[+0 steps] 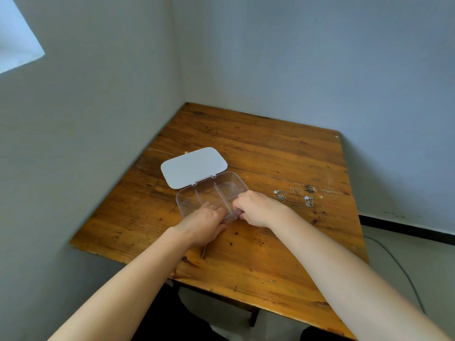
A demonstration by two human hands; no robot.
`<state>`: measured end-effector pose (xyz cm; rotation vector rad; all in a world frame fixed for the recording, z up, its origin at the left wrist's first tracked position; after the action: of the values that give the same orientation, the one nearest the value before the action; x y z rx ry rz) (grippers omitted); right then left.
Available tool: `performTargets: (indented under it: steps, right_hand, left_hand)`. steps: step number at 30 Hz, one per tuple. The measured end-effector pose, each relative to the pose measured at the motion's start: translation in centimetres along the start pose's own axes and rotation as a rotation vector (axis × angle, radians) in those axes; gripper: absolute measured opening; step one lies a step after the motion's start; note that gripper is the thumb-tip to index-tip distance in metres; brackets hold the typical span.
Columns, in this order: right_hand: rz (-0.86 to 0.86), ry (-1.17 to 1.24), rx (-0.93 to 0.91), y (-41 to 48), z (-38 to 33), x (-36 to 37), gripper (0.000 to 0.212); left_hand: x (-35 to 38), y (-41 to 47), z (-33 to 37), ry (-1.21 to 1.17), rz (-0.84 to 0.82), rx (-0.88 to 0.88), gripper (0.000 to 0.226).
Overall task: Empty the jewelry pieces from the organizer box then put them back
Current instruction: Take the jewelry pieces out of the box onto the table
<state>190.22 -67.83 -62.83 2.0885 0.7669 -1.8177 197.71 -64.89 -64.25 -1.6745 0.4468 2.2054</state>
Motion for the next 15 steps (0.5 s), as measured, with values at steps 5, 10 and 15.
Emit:
performTargets:
  steps: [5,10,15]
  right_hand:
    - [-0.002,0.013,0.025,-0.1,0.2,-0.1,0.01]
    - [0.087,0.05,-0.019,-0.9,0.2,-0.2,0.015]
    - [0.135,0.056,-0.03,-1.4,0.0,0.0,0.015]
  left_hand:
    - [-1.1,-0.4,0.9,0.013,0.115,0.024,0.024]
    - [-2.1,-1.3,0.9,-0.03,0.293,0.034,0.021]
    - [-2.8,-1.5,-0.1,-0.129,0.199,-0.023,0.029]
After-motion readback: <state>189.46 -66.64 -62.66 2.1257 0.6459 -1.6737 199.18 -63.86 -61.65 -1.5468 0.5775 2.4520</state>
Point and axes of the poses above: each hand's wrist, its own y-axis towards the middle knuckle, its own x-axis out of the palm, z = x × y, the point moved 10 cm from there along y, towards the middle knuckle, and after that the axes turned 9 degrees about z, right-handed, at the moved point
